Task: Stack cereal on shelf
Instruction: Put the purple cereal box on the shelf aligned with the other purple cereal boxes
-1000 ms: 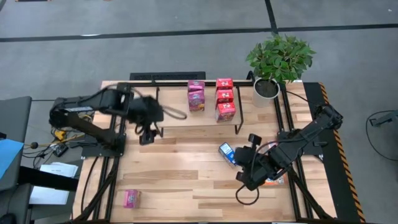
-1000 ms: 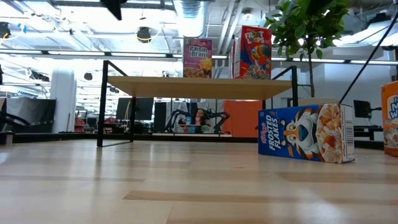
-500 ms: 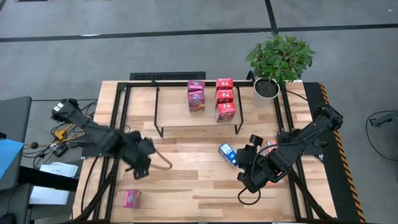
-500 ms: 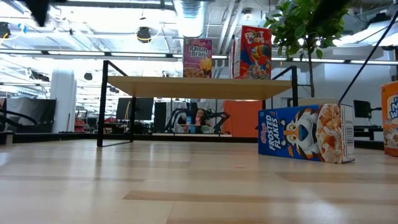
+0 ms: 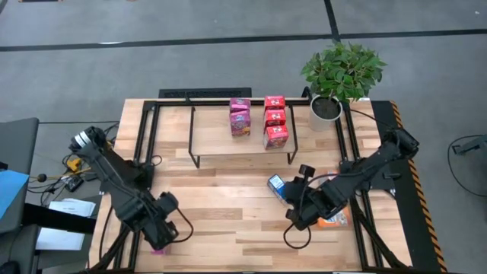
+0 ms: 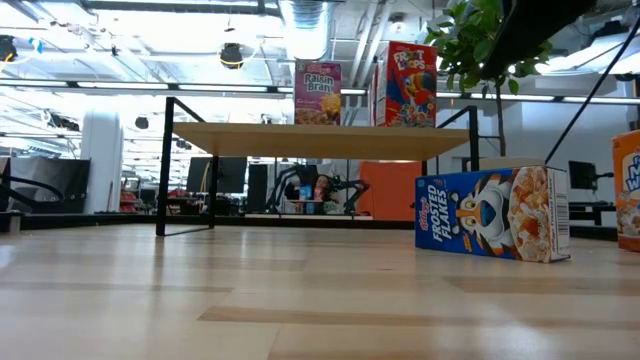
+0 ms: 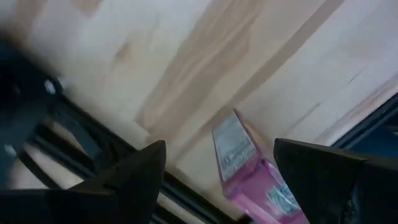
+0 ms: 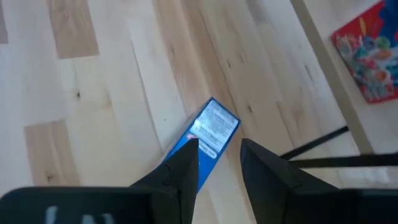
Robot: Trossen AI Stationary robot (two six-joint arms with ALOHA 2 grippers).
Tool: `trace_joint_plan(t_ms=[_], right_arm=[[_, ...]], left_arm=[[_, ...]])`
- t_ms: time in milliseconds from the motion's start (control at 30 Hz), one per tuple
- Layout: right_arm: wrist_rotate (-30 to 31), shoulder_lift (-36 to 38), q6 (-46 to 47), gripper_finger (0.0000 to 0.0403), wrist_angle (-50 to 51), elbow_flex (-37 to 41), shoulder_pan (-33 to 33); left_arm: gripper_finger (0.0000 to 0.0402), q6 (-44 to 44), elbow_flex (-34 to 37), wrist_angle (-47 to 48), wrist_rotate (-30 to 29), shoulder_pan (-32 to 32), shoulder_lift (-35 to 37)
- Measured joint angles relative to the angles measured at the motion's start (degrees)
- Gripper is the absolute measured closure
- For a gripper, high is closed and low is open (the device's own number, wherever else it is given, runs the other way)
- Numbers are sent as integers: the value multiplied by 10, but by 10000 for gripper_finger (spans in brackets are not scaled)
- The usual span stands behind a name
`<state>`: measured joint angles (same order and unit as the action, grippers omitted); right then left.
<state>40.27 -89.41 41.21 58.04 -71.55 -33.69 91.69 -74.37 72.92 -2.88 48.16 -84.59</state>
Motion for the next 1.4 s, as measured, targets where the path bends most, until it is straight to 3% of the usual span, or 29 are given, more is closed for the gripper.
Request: trace_joint_plan(t_ms=[367, 567, 1033, 1233, 1400], right_arm=[[0, 0, -13, 251, -4, 0, 16], [0, 0, -27, 245, -4, 0, 16], [-3, 1, -28, 260, -11, 28, 14], [-14, 1, -27, 253, -21, 36, 14], [-14, 1, -30, 249, -19, 36, 14]], left_arm=[[113, 194, 0, -39, 75, 34, 1], [113, 286, 0, -79, 29, 44, 1], [113, 361, 0, -112, 42, 47, -15], [113, 336, 0, -126, 120, 44, -58], [113, 347, 0, -127, 87, 44, -67]])
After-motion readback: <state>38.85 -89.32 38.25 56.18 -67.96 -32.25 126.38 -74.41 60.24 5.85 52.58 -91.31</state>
